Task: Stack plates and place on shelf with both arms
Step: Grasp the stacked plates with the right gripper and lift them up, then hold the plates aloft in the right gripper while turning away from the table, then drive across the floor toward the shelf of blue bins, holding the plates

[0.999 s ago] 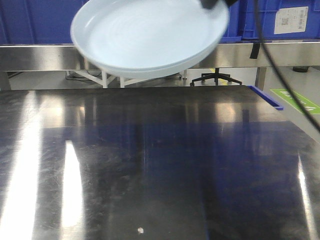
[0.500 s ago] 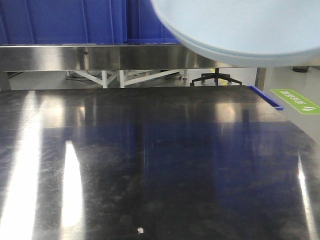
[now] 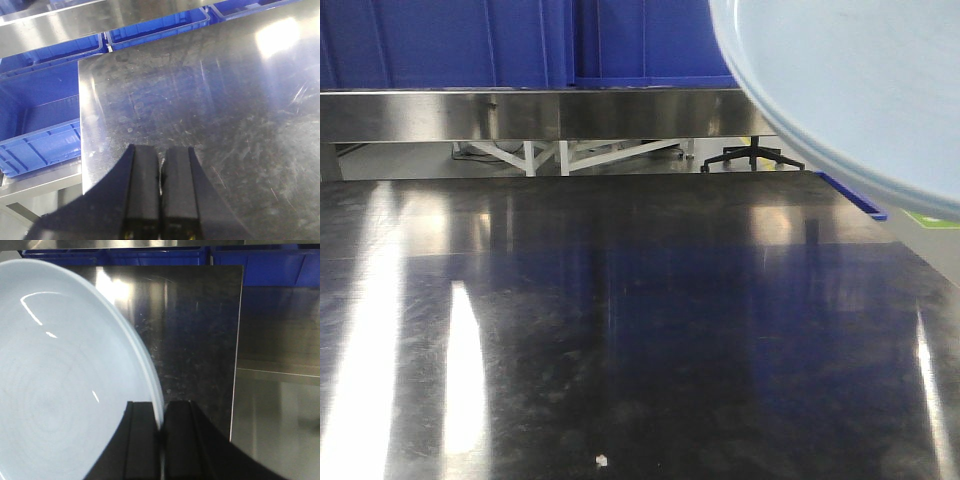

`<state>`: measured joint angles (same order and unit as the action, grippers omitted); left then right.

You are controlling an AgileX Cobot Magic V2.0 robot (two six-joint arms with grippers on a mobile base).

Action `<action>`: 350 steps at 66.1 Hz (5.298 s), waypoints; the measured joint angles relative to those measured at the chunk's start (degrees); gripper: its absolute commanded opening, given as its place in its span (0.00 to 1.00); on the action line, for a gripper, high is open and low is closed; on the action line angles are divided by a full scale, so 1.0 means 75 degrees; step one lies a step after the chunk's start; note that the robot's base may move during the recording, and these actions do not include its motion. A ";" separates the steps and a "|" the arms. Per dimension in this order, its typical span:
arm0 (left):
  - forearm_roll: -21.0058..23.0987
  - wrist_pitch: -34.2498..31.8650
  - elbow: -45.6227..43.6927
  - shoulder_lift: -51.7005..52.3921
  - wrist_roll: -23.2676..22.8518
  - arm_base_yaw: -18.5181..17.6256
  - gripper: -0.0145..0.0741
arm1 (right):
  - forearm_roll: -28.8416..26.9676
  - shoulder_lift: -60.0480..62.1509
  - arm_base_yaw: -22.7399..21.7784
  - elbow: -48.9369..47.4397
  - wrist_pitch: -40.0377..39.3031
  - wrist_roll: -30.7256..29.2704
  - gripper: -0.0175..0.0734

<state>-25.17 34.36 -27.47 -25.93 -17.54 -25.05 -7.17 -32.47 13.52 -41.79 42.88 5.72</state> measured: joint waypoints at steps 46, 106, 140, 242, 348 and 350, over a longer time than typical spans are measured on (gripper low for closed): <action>0.0000 0.0000 0.0000 0.0000 0.0000 0.0000 0.26 | 0.0000 0.0007 0.0000 0.0000 0.0390 0.0000 0.25; 0.0000 0.0000 0.0000 0.0000 0.0000 0.0000 0.26 | -0.0010 0.0007 0.0000 0.0000 0.0390 0.0000 0.25; 0.0000 0.0000 0.0000 0.0000 0.0000 0.0000 0.26 | -0.0010 0.0007 0.0000 0.0000 0.0390 0.0000 0.25; 0.0000 0.0000 0.0000 0.0017 0.0000 0.0000 0.26 | -0.0017 0.0024 0.0000 0.0000 0.0453 0.0000 0.25; 0.0000 0.0000 0.0000 0.0017 0.0000 0.0000 0.26 | -0.0017 0.0024 0.0000 0.0000 0.0464 0.0000 0.25; 0.0000 0.0000 0.0000 0.0017 0.0000 0.0000 0.26 | -0.0017 0.0024 0.0000 0.0000 0.0464 0.0000 0.25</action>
<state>-25.17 34.36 -27.47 -25.80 -17.54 -25.05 -7.29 -32.30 13.52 -41.79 46.37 5.72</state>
